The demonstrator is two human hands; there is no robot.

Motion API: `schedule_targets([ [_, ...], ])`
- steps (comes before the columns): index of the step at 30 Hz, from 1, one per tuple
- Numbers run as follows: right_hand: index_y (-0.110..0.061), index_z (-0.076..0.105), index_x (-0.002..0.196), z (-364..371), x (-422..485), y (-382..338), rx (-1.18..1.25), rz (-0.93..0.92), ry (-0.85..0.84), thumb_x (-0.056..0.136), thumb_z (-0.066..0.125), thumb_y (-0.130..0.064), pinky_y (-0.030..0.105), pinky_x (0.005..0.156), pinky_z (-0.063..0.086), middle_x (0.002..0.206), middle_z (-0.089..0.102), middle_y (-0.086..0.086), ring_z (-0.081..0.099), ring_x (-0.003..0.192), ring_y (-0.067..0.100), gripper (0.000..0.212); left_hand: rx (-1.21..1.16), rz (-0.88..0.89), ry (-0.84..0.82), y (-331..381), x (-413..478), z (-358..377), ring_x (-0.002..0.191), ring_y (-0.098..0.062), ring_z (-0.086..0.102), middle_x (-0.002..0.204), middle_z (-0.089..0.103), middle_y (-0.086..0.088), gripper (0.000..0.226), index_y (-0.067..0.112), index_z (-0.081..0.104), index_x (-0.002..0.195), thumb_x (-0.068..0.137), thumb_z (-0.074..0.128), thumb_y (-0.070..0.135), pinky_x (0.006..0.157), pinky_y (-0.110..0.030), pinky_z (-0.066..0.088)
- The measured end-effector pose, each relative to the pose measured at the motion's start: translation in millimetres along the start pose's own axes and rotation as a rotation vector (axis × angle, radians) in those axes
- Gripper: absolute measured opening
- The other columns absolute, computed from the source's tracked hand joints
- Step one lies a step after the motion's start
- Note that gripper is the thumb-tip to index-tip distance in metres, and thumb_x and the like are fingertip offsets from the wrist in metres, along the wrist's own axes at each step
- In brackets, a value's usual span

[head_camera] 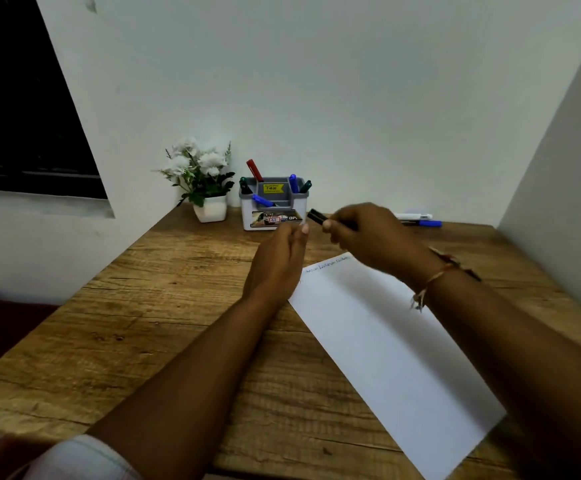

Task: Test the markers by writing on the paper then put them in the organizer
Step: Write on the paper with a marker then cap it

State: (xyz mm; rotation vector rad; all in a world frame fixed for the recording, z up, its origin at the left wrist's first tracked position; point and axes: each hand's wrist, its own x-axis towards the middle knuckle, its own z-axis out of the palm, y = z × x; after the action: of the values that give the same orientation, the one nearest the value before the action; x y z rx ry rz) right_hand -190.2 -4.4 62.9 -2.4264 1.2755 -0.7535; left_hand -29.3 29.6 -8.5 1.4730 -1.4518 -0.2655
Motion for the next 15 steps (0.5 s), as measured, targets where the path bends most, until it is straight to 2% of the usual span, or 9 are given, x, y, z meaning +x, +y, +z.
schedule_targets([
  [3, -0.030, 0.067, 0.090, 14, -16, 4, 0.102, -0.009, 0.015, 0.106, 0.055, -0.031, 0.027, 0.064, 0.043, 0.078, 0.068, -0.005, 0.063, 0.074, 0.009, 0.020, -0.066, 0.024, -0.020, 2, -3, 2, 0.082, -0.013, 0.067, 0.088, 0.071, 0.003, 0.051, 0.023, 0.066, 0.101, 0.100, 0.029, 0.058, 0.074, -0.043, 0.054],
  [6, -0.035, 0.067, 0.091, 25, -18, 8, 0.171, -0.063, 0.080, 0.106, 0.056, -0.029, 0.017, 0.058, 0.038, 0.068, 0.062, -0.014, 0.057, 0.066, -0.003, 0.019, -0.128, 0.017, -0.028, 6, -3, 3, 0.082, -0.008, 0.070, 0.091, 0.074, 0.005, 0.042, 0.025, 0.068, 0.103, 0.104, 0.034, 0.049, 0.078, -0.043, 0.057],
  [8, -0.033, 0.073, 0.097, 28, -16, 13, 0.221, -0.098, 0.104, 0.105, 0.058, -0.028, 0.013, 0.064, 0.042, 0.075, 0.069, -0.015, 0.062, 0.073, -0.008, 0.018, -0.213, 0.010, -0.042, 10, -4, 5, 0.084, -0.006, 0.071, 0.092, 0.073, 0.007, 0.037, 0.025, 0.068, 0.101, 0.105, 0.036, 0.044, 0.079, -0.039, 0.058],
  [10, -0.023, 0.080, 0.107, 32, -15, 17, 0.227, -0.134, 0.103, 0.105, 0.059, -0.028, 0.022, 0.074, 0.050, 0.089, 0.076, -0.011, 0.067, 0.085, 0.000, 0.022, -0.277, 0.031, -0.042, 11, -5, 6, 0.085, -0.008, 0.070, 0.089, 0.073, 0.005, 0.036, 0.022, 0.068, 0.097, 0.106, 0.038, 0.038, 0.078, -0.040, 0.058],
  [11, -0.021, 0.081, 0.106, 33, -15, 20, 0.228, -0.136, 0.096, 0.104, 0.059, -0.027, 0.022, 0.072, 0.049, 0.085, 0.075, -0.015, 0.066, 0.082, -0.001, 0.022, -0.299, 0.027, -0.043, 9, -4, 7, 0.086, -0.009, 0.070, 0.088, 0.073, 0.003, 0.035, 0.021, 0.069, 0.095, 0.106, 0.039, 0.036, 0.077, -0.041, 0.058],
  [13, -0.027, 0.078, 0.084, 33, -18, 20, 0.249, -0.093, 0.074, 0.104, 0.061, -0.027, 0.012, 0.059, 0.038, 0.061, 0.063, -0.024, 0.057, 0.064, -0.009, 0.027, -0.338, -0.006, -0.042, 6, -3, 9, 0.087, -0.011, 0.070, 0.088, 0.073, 0.002, 0.036, 0.019, 0.070, 0.095, 0.106, 0.040, 0.034, 0.078, -0.043, 0.057],
  [15, -0.034, 0.062, 0.065, 33, -20, 22, 0.227, -0.058, 0.049, 0.105, 0.059, -0.027, 0.009, 0.052, 0.034, 0.050, 0.055, -0.019, 0.053, 0.055, -0.010, 0.041, -0.378, -0.051, -0.018, 3, 0, 9, 0.092, -0.017, 0.070, 0.093, 0.074, -0.001, 0.038, 0.016, 0.071, 0.099, 0.104, 0.040, 0.038, 0.084, -0.049, 0.056],
])
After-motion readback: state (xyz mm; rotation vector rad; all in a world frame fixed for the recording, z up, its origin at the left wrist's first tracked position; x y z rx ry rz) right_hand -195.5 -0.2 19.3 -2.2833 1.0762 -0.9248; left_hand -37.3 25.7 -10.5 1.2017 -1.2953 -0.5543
